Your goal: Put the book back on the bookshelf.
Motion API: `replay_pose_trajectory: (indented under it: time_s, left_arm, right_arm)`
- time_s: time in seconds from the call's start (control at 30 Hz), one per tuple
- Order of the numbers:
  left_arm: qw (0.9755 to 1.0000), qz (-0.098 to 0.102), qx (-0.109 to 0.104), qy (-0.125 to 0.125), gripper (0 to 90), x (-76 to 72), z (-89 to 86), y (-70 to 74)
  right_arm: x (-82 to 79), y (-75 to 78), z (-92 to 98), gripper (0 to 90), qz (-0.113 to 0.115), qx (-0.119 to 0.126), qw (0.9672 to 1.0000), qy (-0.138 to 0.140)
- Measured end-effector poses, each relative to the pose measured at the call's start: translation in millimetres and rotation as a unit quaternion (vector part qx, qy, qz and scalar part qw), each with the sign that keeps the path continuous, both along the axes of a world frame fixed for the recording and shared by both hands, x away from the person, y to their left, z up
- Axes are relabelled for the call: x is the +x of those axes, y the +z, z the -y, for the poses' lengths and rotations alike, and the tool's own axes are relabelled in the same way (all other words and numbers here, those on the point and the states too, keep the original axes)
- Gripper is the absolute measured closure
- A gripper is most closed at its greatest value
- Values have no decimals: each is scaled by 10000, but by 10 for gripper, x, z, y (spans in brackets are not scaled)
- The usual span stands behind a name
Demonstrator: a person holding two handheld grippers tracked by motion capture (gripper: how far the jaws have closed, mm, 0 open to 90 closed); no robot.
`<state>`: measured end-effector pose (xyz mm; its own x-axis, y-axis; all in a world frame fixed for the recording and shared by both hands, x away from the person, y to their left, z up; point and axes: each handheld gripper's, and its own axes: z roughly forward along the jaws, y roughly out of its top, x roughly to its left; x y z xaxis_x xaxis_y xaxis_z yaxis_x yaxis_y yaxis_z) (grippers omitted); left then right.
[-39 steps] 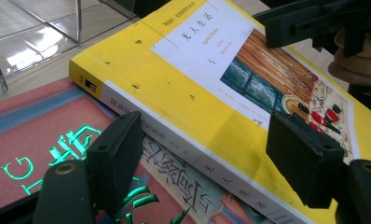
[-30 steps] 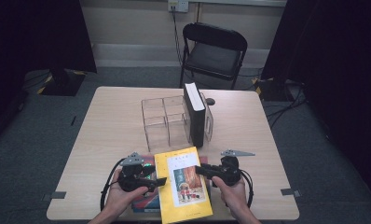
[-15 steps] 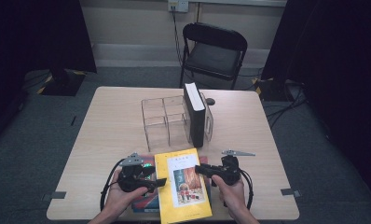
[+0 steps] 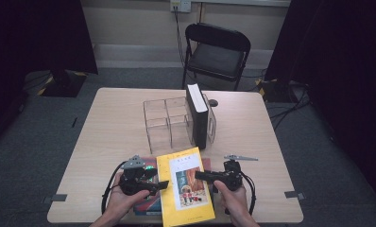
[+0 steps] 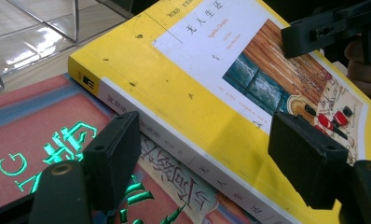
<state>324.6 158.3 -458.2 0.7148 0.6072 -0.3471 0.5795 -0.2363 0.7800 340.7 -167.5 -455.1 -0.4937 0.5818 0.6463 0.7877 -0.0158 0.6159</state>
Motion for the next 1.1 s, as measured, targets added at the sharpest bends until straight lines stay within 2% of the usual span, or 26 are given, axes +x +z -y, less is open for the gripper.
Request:
replay_pose_trajectory:
  time_s: [0.13,0.3,0.4,0.47,0.5,0.57,0.63,0.73,0.77,0.8,0.83,0.97,1.1]
  left_arm:
    - [10000,-20,5,-34,248,6,-7,2]
    - [9999,-53,-93,-35,239,16,-14,-5]
    - [9997,-149,-215,31,235,29,-24,-12]
    - [9991,-246,-343,88,229,46,-33,-16]
    - [9989,-254,-374,94,229,50,-38,-18]
    - [9989,-263,-381,90,229,52,-42,-18]
    - [9990,-225,-356,122,223,48,-41,-18]
    - [9988,-213,-384,233,220,52,-48,-21]
    - [9988,-213,-384,233,212,52,-48,-21]
    - [9985,-254,-433,198,212,62,-53,-22]
    - [9982,-297,-496,184,174,72,-53,-24]
    - [9976,-325,-606,78,165,94,-28,-30]
    - [9969,-354,-696,-57,188,110,-8,-24]
  right_arm:
    - [39,-29,-27,682,-14,33,10000,67]
    - [119,-43,-154,682,-17,88,9996,252]
    - [139,-37,-209,730,8,139,9993,345]
    - [140,-1,-196,788,121,300,9985,452]
    - [132,11,-203,792,193,285,9983,464]
    - [113,51,-219,799,349,230,9979,493]
    - [106,72,-222,801,393,229,9977,508]
    - [63,139,-232,816,663,343,9955,579]
    - [63,139,-232,816,663,343,9955,579]
    - [55,154,-233,823,710,386,9949,604]
    - [35,208,-255,829,864,446,9929,679]
    - [20,270,-307,829,1030,378,9910,772]
    - [9,277,-313,829,1114,409,9895,825]
